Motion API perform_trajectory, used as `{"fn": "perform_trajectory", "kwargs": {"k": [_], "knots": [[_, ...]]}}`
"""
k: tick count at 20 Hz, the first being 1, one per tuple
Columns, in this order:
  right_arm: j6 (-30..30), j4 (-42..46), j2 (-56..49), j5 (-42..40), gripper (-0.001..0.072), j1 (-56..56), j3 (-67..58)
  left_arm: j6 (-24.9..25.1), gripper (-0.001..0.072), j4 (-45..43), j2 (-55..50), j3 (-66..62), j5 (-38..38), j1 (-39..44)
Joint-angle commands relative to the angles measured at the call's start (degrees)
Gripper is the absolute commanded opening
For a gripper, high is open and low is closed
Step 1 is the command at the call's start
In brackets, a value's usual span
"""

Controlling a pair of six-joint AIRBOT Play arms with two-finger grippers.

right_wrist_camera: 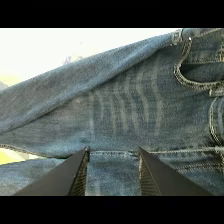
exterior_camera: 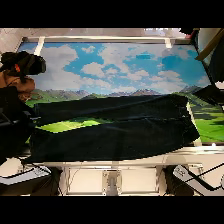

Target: Fold the clothes and pants, and hang the long-sleeved shirts on hangers.

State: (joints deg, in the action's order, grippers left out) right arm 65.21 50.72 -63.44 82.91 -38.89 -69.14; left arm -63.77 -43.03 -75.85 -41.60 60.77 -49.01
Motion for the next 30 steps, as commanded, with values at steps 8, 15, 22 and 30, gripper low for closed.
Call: {"fn": "perform_trajectory", "kwargs": {"k": [8,15,22,30], "knots": [[0.31,1.14,0.22,-0.48,0.0343,0.07,0.0,-4.0,0.0378,-10.49,-0.37,-0.04,6.43,-2.16],[0.28,1.14,0.22,-0.55,0.0343,0.07,0.0,-3.93,0.0376,-5.77,-0.59,1.86,0.17,-1.92],[0.28,1.16,0.22,-0.31,0.0343,0.07,0.02,-1.84,0.0373,-0.22,-0.61,1.84,-4.24,2.38],[0.17,1.25,0.22,0.22,0.0343,0.07,0.0,-3.43,0.0365,-5.53,-0.48,1.84,3.23,1.31]]}}
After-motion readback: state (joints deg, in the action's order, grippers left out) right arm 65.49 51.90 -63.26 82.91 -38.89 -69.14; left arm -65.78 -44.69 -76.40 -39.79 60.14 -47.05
